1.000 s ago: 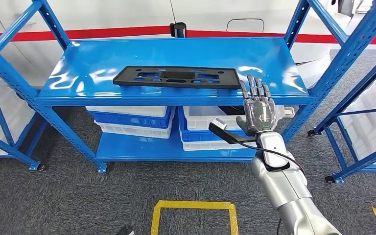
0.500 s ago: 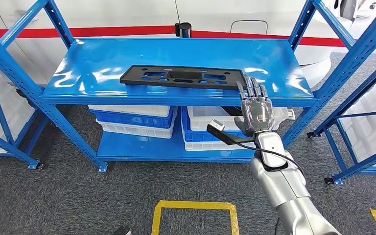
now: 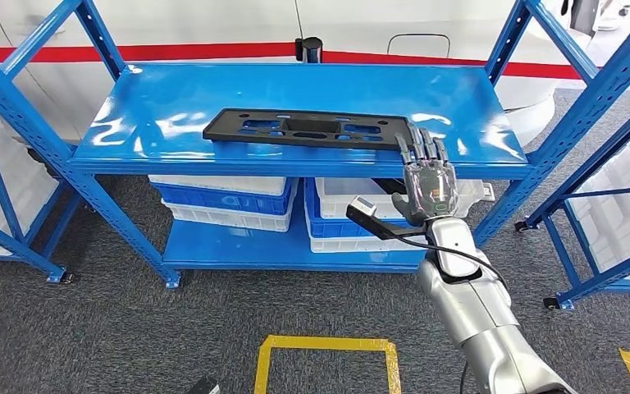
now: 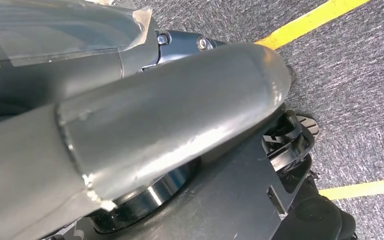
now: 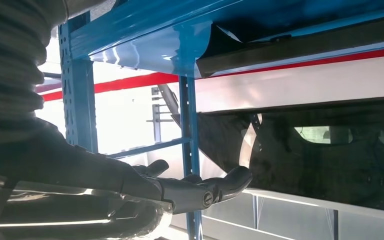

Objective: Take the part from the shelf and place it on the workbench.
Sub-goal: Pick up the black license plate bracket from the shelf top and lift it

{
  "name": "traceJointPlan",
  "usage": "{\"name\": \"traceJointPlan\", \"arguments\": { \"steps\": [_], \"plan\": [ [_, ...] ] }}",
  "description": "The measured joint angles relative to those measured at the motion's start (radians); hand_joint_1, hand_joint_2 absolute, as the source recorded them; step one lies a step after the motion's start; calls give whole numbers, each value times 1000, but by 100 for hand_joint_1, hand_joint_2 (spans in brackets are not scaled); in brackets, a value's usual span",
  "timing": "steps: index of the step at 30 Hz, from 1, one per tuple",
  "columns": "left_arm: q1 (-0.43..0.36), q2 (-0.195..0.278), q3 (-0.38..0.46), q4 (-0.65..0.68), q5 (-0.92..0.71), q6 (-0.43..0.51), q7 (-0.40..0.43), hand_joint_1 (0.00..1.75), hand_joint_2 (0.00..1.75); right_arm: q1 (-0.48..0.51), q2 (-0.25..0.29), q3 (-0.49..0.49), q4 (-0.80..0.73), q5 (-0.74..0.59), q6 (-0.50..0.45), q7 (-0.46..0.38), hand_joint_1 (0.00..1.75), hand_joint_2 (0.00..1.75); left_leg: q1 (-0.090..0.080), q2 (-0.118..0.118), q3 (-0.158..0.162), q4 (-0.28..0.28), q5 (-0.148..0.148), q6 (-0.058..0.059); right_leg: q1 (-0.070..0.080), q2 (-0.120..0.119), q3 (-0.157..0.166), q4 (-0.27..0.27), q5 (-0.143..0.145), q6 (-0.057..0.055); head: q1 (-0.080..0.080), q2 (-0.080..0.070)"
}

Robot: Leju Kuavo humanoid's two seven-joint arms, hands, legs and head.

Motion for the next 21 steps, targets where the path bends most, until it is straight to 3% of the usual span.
{"name": "traceJointPlan", "arguments": {
  "steps": [21],
  "plan": [
    [0,0,0,0,0,1,3,0,0,-6,4,7,5,1,0,4,0,175,9,1,0,0,0,-1,0,0,-1,0,0,0,0,0]
  ]
}}
